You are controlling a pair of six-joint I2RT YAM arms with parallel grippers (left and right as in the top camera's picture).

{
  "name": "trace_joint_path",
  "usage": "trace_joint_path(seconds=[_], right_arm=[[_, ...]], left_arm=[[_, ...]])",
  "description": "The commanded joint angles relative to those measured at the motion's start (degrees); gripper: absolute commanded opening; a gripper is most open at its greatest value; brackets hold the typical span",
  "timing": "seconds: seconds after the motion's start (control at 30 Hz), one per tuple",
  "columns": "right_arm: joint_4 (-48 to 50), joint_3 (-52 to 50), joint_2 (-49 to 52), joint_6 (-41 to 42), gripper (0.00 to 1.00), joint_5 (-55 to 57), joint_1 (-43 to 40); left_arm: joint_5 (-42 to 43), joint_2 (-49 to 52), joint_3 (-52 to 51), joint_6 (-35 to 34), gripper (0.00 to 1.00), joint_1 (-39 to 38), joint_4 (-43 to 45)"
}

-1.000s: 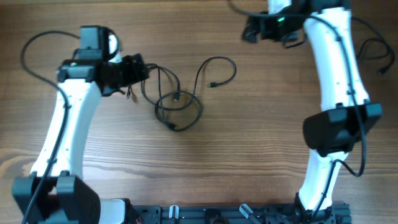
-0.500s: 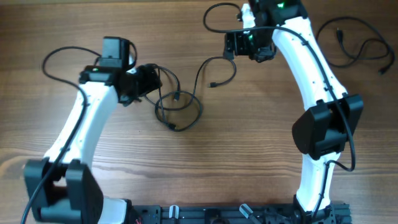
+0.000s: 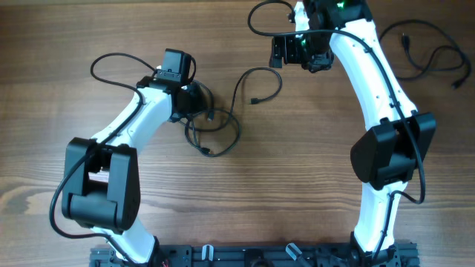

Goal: Untangle cables

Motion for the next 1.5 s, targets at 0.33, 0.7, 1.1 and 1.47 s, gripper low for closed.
trace_joint_path(seconds=[0.33, 0.7, 1.1, 1.47], right_arm=[[1.2, -0.1, 0.6, -1.5, 0.95, 0.9, 0.2], [2.4, -0.1, 0.6, -5.5, 0.88, -3.5, 0.2], [-1.5, 0.1, -0.3, -25.2, 0.88, -28.9, -0.2], [-1.7, 0.1, -0.3, -24.9, 0.83, -30.4, 0.0]], left_arm=[[-2.7, -7.5, 1.4, -0.6, 0.04, -0.6, 0.5], [16.5, -41.2, 1.7, 0.2, 0.04, -0.6, -3.0], [25.1, -47.8, 1.7, 27.8, 0.04, -0.5, -2.4], [13.9, -42.7, 1.7, 7.1, 0.04, -0.5, 1.3]])
